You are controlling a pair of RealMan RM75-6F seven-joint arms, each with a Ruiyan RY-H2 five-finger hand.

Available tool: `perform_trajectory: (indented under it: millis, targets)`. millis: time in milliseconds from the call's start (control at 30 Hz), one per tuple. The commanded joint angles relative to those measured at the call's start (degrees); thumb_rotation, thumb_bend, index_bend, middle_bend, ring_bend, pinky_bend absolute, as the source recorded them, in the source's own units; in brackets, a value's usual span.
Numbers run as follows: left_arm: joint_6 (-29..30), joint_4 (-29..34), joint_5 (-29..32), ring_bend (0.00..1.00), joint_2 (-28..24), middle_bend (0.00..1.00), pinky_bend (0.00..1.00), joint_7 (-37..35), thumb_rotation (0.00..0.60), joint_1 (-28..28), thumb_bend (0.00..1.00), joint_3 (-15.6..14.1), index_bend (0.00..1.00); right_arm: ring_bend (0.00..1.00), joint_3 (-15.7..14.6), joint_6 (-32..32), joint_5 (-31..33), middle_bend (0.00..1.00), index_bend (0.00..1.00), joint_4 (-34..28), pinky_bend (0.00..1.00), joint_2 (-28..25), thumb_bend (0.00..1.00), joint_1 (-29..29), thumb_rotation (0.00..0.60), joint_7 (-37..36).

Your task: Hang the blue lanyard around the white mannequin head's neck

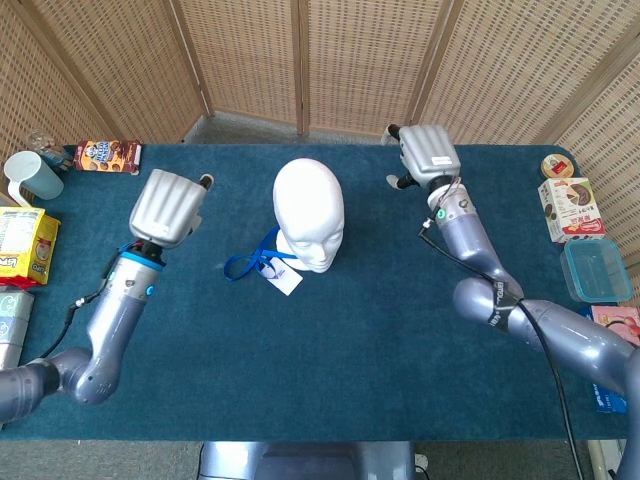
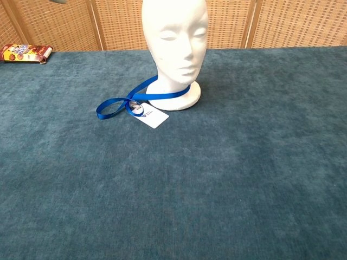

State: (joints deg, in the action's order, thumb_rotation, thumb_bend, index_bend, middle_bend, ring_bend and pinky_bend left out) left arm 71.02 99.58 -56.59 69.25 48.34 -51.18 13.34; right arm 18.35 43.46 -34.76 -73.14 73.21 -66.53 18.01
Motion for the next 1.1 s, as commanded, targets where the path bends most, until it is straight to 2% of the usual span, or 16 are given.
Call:
perform_trajectory:
  millis: [33, 333, 400, 467, 567, 733, 833, 1000, 1100]
  targets:
    - [2.10, 2.15, -1.49, 0.89, -1.91, 0.91, 1.00, -2.62, 0.600, 2.63, 0.13, -0.87, 0.45, 1.00, 0.47, 2.93, -2.71, 0.95, 0.34, -4.40, 1.00, -2.23, 0.26, 2.40, 0.600, -1.70]
    - [7.82, 8.00, -5.68, 0.80, -6.10, 0.82, 0.92, -8.40, 0.599, 9.73, 0.13, -3.09, 0.45, 1.00, 0.86, 9.38, -9.02, 0.87, 0.34, -15.48, 1.00, -7.72, 0.26, 9.27, 0.600, -6.51]
    - [9.22, 9.85, -6.33, 0.78, -7.27, 0.81, 0.89, -9.66, 0.575, 11.84, 0.13, -4.00, 0.45, 1.00, 0.60, 11.31, -10.28, 0.86, 0.34, -18.41, 1.00, -9.16, 0.26, 11.36, 0.600, -7.45]
    - [10.75, 12.11, -7.77, 0.76, -8.93, 0.79, 0.86, -11.06, 0.527, 14.26, 0.13, -5.25, 0.45, 1.00, -0.02, 13.94, -12.40, 0.84, 0.34, -22.46, 1.00, -11.02, 0.26, 14.11, 0.600, -8.35]
    - [11.56, 13.84, -8.59, 0.73, -10.32, 0.76, 0.81, -12.42, 0.488, 16.36, 0.13, -6.38, 0.45, 1.00, -0.63, 15.87, -13.89, 0.82, 0.35, -25.27, 1.00, -12.41, 0.27, 16.39, 0.600, -8.99]
    - [13.99, 16.21, -11.60, 0.70, -12.80, 0.75, 0.77, -15.95, 0.482, 21.36, 0.13, -9.24, 0.45, 0.96, -2.36, 20.49, -17.05, 0.78, 0.35, -30.99, 1.00, -14.98, 0.29, 21.09, 0.600, -8.82]
    - [15.13, 17.47, -14.80, 0.68, -14.49, 0.74, 0.74, -21.57, 0.482, 26.10, 0.13, -12.88, 0.45, 0.93, -4.97, 24.40, -19.49, 0.75, 0.35, -36.20, 1.00, -17.20, 0.29, 25.02, 0.600, -6.55]
    - [17.82, 15.36, -21.32, 0.65, -15.96, 0.71, 0.68, -26.06, 0.484, 31.87, 0.13, -17.32, 0.45, 0.89, -8.28, 29.24, -23.33, 0.71, 0.35, -40.92, 0.98, -18.70, 0.29, 30.36, 0.600, -5.09]
    - [19.30, 14.09, -24.11, 0.62, -16.10, 0.70, 0.65, -28.02, 0.482, 34.78, 0.13, -18.99, 0.45, 0.87, -9.84, 32.01, -26.03, 0.69, 0.35, -42.18, 0.96, -18.82, 0.29, 33.46, 0.600, -5.25]
